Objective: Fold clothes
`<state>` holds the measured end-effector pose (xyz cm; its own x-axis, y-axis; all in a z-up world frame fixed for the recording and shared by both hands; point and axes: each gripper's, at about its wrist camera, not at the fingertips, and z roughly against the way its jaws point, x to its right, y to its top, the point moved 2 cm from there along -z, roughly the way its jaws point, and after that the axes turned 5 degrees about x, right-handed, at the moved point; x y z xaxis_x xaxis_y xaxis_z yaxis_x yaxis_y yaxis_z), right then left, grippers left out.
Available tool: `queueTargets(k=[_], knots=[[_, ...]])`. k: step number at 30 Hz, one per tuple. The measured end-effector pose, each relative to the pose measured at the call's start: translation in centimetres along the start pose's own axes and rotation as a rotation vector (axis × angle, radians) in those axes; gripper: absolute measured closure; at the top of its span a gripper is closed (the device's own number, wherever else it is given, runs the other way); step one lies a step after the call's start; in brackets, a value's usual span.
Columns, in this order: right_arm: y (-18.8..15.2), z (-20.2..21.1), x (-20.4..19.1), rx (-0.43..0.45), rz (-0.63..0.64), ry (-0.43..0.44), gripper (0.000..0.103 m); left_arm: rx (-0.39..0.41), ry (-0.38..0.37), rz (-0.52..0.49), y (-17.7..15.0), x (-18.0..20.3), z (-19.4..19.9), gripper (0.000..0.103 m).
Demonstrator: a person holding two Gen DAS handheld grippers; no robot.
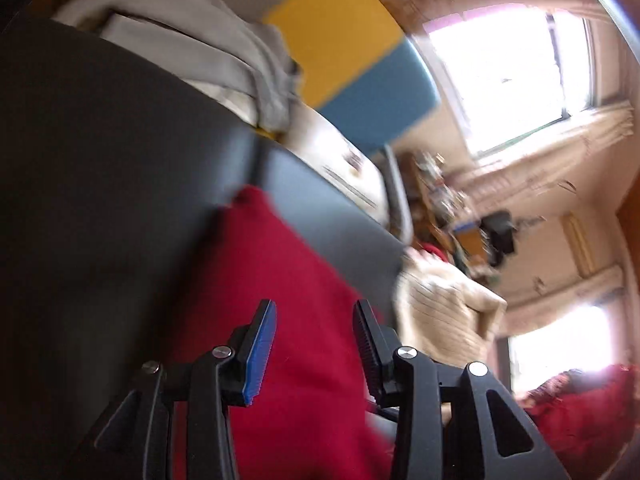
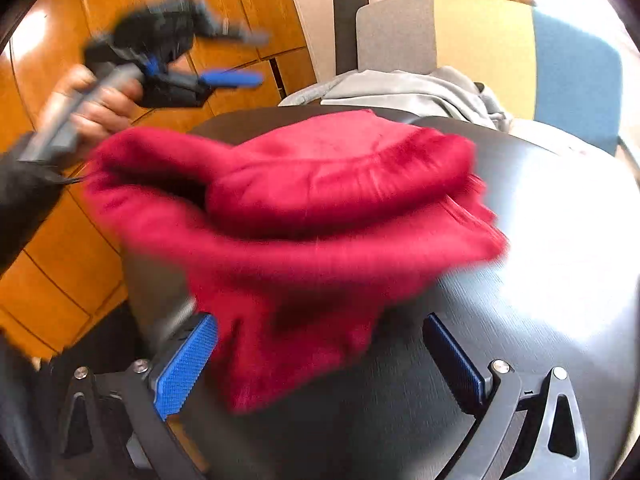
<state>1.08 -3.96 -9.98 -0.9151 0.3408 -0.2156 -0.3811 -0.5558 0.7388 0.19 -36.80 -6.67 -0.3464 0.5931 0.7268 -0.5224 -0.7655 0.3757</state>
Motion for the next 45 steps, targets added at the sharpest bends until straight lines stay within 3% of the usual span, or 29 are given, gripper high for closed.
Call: queueTargets(k=[2,5,9,11,13,17,19,21,23,24,25,26,27,29,31,33,37,41,45], knots=[[0.4,2.2,-0.8,0.031,0.001,0.044,0.000,0.028,0.016,0.024,-0.5,-2.3,0.6,0.064],[1.5,4.4,-2.7,0.074,0.015,0.199,0.000,0.050,0.017,0.059,-1.1,-4.8,0.8,0.064],[4.5,1.0,-6.6,0.009,0.056,0.361,0.000,0.042,0.010,-0.015,-1.5,-3.5,-0.9,0.064],[5.5,-0.6,-8.1,-0.014,0.087,0.338,0.000,0.037,0.004,-0.058,-1.7,-2.7,-1.9,0.064],[6.8,-2.1,-9.0,-0.035,0.077,0.384,0.000,0.020,-0.014,-0.129,-1.7,-1.4,-2.9,0.064],[7.0,-4.7,-9.5,-0.068,-0.045,0.546,0.000,-0.049,-0.047,-0.195,-2.6,0.0,-5.4,0.064],[5.6,-5.9,-8.6,-0.113,-0.201,0.710,0.000,-0.088,-0.095,-0.195,-3.6,0.0,-5.8,0.064],[3.0,-5.0,-8.1,-0.126,-0.280,0.853,0.000,-0.141,-0.157,-0.191,-5.2,0.1,-5.7,0.064],[0.0,-4.2,-6.4,-0.139,-0.319,0.781,0.002,-0.187,-0.164,-0.204,-6.8,-0.2,-5.9,0.064],[-1.5,-3.8,-5.5,-0.146,-0.337,0.733,0.015,-0.209,-0.160,-0.211,-7.9,-0.4,-6.2,0.065],[-3.1,-3.4,-4.6,-0.152,-0.355,0.685,0.042,-0.222,-0.159,-0.217,-8.8,-0.4,-6.3,0.065],[-3.8,-2.4,-3.8,-0.117,-0.396,0.664,0.044,-0.216,-0.165,-0.221,-9.4,-0.3,-6.2,0.065],[-4.3,-1.2,-3.0,-0.071,-0.442,0.650,0.042,-0.210,-0.171,-0.225,-9.9,-0.2,-6.0,0.065],[-4.9,0.9,-2.0,0.006,-0.503,0.622,0.024,-0.196,-0.180,-0.231,-11.0,0.1,-5.7,0.065],[-4.9,3.5,-2.5,0.071,-0.490,0.574,0.000,-0.168,-0.171,-0.226,-11.2,0.0,-5.2,0.065],[-4.8,6.1,-2.7,0.120,-0.468,0.496,0.000,-0.152,-0.171,-0.213,-11.0,-0.3,-4.9,0.065],[-2.0,7.0,0.5,0.218,-0.469,0.363,0.000,-0.091,-0.156,-0.236,-10.7,0.6,-3.7,0.064],[0.0,5.0,2.5,0.204,-0.491,0.203,0.000,-0.035,-0.153,-0.277,-10.9,1.5,-2.2,0.064],[1.6,1.4,4.9,0.158,-0.529,0.107,0.001,-0.020,-0.165,-0.262,-11.3,1.0,-1.0,0.063]])
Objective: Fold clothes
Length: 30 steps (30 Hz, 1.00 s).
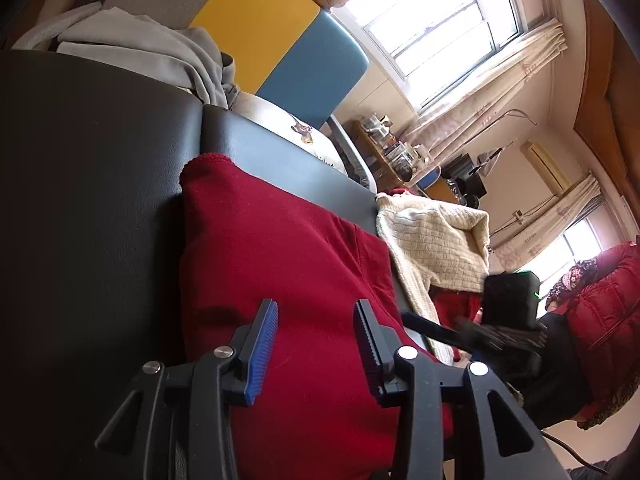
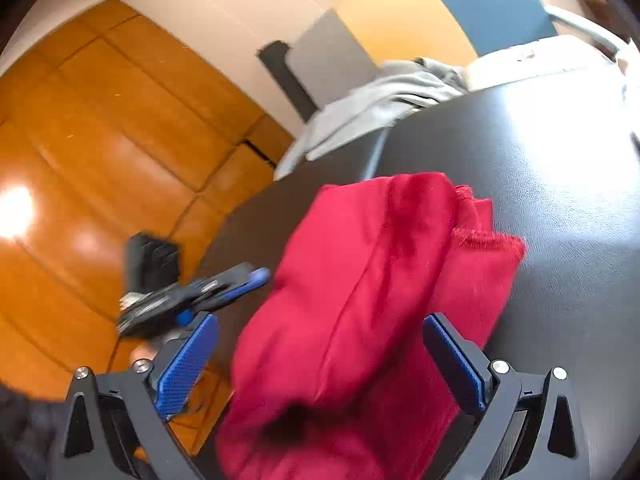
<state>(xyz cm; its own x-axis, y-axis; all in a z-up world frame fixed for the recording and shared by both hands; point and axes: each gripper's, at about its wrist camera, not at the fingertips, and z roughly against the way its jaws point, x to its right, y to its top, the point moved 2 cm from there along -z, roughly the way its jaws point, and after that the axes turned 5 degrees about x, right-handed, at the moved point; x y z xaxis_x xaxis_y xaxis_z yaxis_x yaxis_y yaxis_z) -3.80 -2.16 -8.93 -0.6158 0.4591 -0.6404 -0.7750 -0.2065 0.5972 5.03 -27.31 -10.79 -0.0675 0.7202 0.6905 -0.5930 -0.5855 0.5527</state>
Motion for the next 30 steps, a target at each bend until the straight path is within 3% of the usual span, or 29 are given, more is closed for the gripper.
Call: queueTargets(k=[2,3,4,6,7,8,13,15,17,19,21,26,29,30], knots=[[0.4,-1.5,0.7,-0.026,-0.002,-0.054,0.010,0.002,-0.006,0.005,-0.4,-0.2,0.5,0.063],[0.5,-2.2,1.1,-0.039,-0.003,-0.081,0.026,0.002,-0.008,0.006,-0.7,-0.3,0.7,0.063],[0.6,-3.5,1.1,-0.060,-0.016,-0.102,0.054,0.003,-0.010,0.006,-1.0,-0.2,0.8,0.063],[0.9,-5.6,0.6,-0.092,-0.015,-0.150,0.079,0.003,-0.016,0.005,-1.5,-0.2,1.1,0.063],[1.2,-5.5,-0.2,-0.086,0.023,-0.170,0.084,0.004,-0.018,0.001,-1.7,-0.2,1.3,0.063],[1.5,-5.3,-1.1,-0.077,0.063,-0.188,0.084,0.007,-0.021,-0.006,-1.9,-0.1,1.5,0.062],[5.1,0.5,-6.3,0.167,0.187,-0.154,0.085,0.017,-0.057,-0.063,-2.6,1.0,2.2,0.059],[5.0,0.7,-3.3,0.191,0.146,-0.222,0.085,0.015,-0.069,-0.079,-2.7,1.5,1.9,0.058],[3.3,-0.7,2.3,0.142,0.007,-0.284,0.085,-0.005,-0.068,-0.092,-3.0,2.0,1.2,0.058],[0.6,-2.1,7.7,0.129,-0.168,-0.200,0.087,-0.028,-0.065,-0.113,-3.3,2.5,0.4,0.058],[-0.5,-1.2,10.2,0.201,-0.305,-0.057,0.087,-0.045,-0.066,-0.154,-3.3,3.4,-0.5,0.058],[0.2,-1.4,11.6,0.166,-0.315,0.026,0.087,-0.081,-0.084,-0.230,-1.6,6.0,-3.8,0.058],[0.7,-1.4,12.5,0.133,-0.313,0.068,0.088,-0.223,-0.101,-0.291,-3.1,7.2,-7.4,0.058],[0.8,-1.4,12.8,0.127,-0.310,0.079,0.088,-0.271,-0.068,-0.330,-4.2,7.6,-8.7,0.058]])
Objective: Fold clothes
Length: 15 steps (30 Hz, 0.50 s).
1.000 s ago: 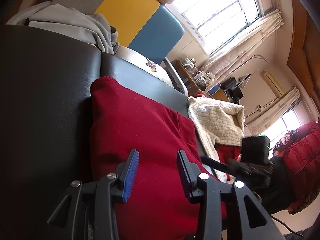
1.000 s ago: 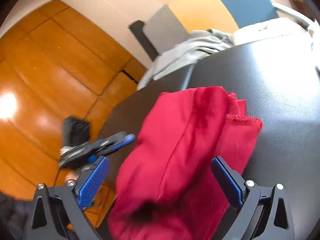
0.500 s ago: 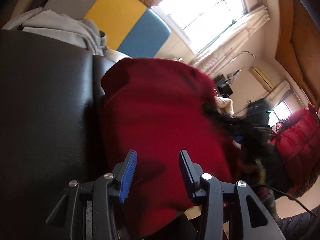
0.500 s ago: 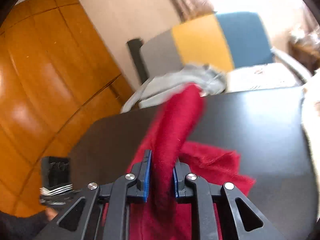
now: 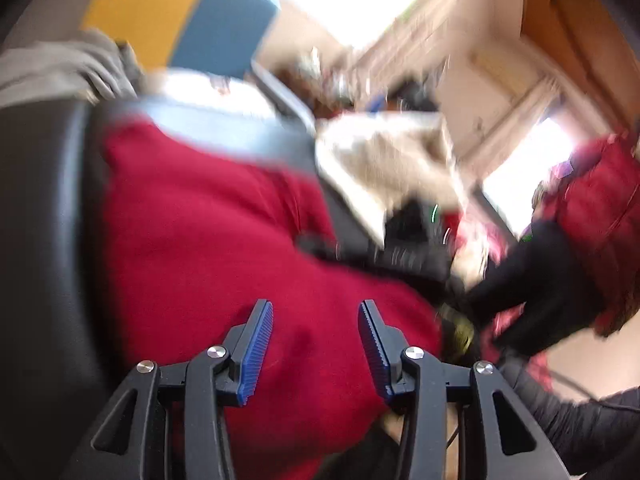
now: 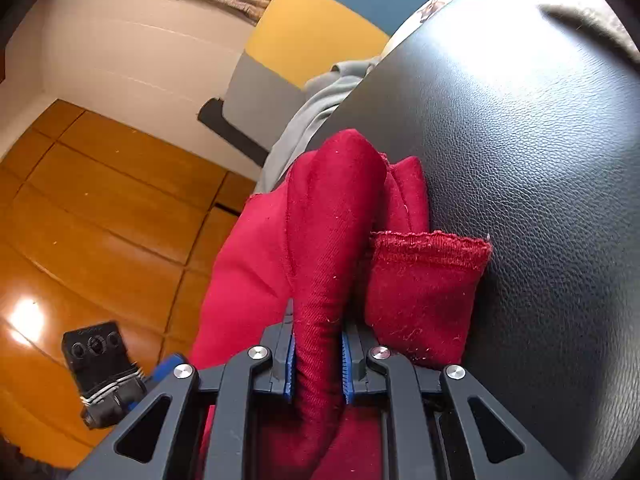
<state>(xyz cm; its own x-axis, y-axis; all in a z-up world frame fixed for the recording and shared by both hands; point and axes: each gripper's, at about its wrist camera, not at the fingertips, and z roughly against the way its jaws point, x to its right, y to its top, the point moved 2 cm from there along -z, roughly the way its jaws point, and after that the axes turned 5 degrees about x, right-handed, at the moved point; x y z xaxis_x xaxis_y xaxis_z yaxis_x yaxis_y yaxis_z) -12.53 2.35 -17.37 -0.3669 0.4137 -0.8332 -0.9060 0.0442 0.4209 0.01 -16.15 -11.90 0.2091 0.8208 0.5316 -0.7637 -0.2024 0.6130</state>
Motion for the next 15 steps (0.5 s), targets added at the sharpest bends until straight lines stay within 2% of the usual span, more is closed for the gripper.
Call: queueTargets(k=[2,4,5,6,7,8,11,15], knots=[[0.1,-0.1,0.0,-0.006,0.010,0.000,0.088,-0.044,0.080,-0.115,-1.0,1.5,-1.6,0.059],[0.3,0.2,-0.8,-0.021,0.057,-0.035,0.085,-0.034,0.157,-0.207,-1.5,3.0,-1.7,0.060],[0.4,0.4,-1.3,-0.029,0.082,-0.054,0.081,-0.024,0.173,-0.219,-1.5,3.4,-1.4,0.060],[0.6,1.0,-2.3,-0.026,0.136,-0.101,0.072,0.000,0.176,-0.222,-1.5,3.9,-0.7,0.060],[0.6,1.7,-3.4,-0.010,0.195,-0.157,0.058,0.019,0.168,-0.226,-1.5,4.1,-0.2,0.060],[0.6,2.9,-4.4,0.013,0.261,-0.210,0.052,0.031,0.163,-0.227,-1.5,4.2,0.1,0.060],[-0.5,6.1,-8.8,0.042,0.430,-0.187,0.050,0.056,0.170,-0.215,-2.1,4.1,0.7,0.060],[-3.7,7.7,-13.2,-0.041,0.612,-0.128,0.051,0.116,0.164,-0.185,-2.3,3.9,2.1,0.059]])
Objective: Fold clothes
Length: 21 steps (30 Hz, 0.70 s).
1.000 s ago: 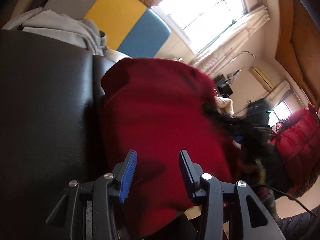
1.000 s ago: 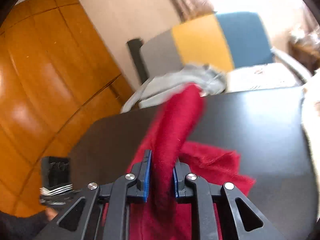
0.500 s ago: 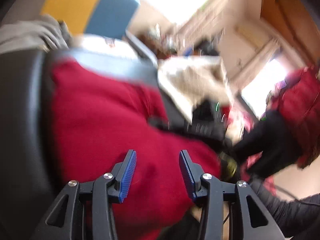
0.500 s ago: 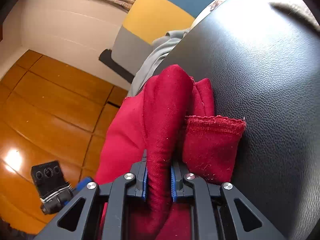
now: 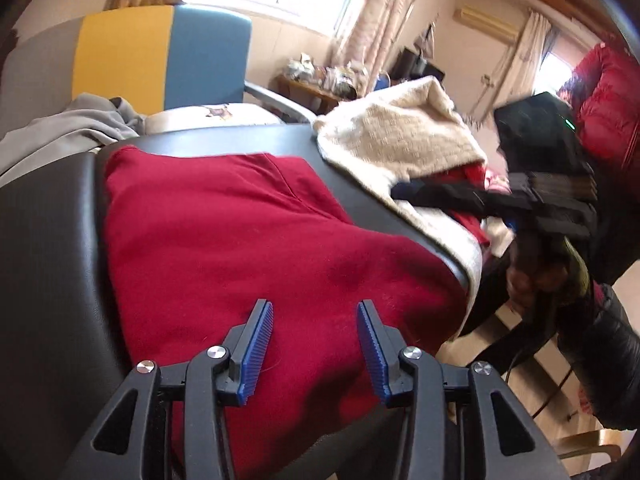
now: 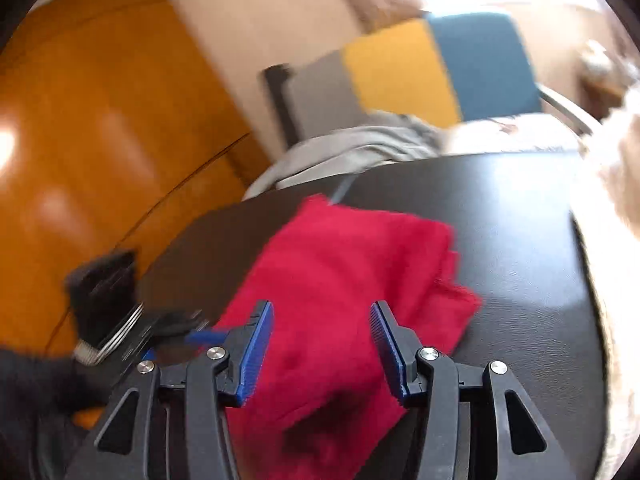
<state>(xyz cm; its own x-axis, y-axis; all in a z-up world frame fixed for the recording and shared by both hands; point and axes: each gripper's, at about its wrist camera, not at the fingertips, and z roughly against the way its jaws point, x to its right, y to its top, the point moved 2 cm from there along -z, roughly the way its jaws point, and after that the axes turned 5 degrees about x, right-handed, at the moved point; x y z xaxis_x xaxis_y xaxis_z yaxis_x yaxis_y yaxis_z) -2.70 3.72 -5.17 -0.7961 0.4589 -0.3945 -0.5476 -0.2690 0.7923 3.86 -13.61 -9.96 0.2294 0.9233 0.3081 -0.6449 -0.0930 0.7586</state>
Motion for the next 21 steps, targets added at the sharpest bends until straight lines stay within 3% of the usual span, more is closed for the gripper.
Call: queueTargets(k=[4,8,11,15,17,19,21], knots=[[-2.3,-2.1,-1.8,-0.132,0.131,-0.039,0.051,0.026,0.012,0.019,-0.1,-0.6,0.9,0.059],[-7.1,-4.9,-0.4,-0.308,0.180,-0.146,0.056,-0.113,0.002,0.011,-2.5,-0.7,-1.4,0.058],[-8.3,-4.2,0.4,-0.242,0.167,-0.132,0.056,-0.092,0.034,-0.008,-4.2,-0.4,-2.2,0.058],[-8.5,-3.8,0.9,-0.202,0.129,-0.133,0.055,-0.067,0.012,0.062,-3.8,-0.9,-1.7,0.058],[-7.8,-3.4,0.8,-0.217,0.092,-0.116,0.050,-0.043,0.013,0.068,-3.3,-1.0,-0.8,0.058],[-6.8,-3.0,0.6,-0.228,0.060,-0.099,0.031,-0.015,0.020,0.075,-2.6,-1.1,0.2,0.053],[-4.7,-2.8,-1.4,-0.197,0.079,-0.105,0.016,0.024,0.024,0.088,-1.8,-1.3,1.3,0.041]])
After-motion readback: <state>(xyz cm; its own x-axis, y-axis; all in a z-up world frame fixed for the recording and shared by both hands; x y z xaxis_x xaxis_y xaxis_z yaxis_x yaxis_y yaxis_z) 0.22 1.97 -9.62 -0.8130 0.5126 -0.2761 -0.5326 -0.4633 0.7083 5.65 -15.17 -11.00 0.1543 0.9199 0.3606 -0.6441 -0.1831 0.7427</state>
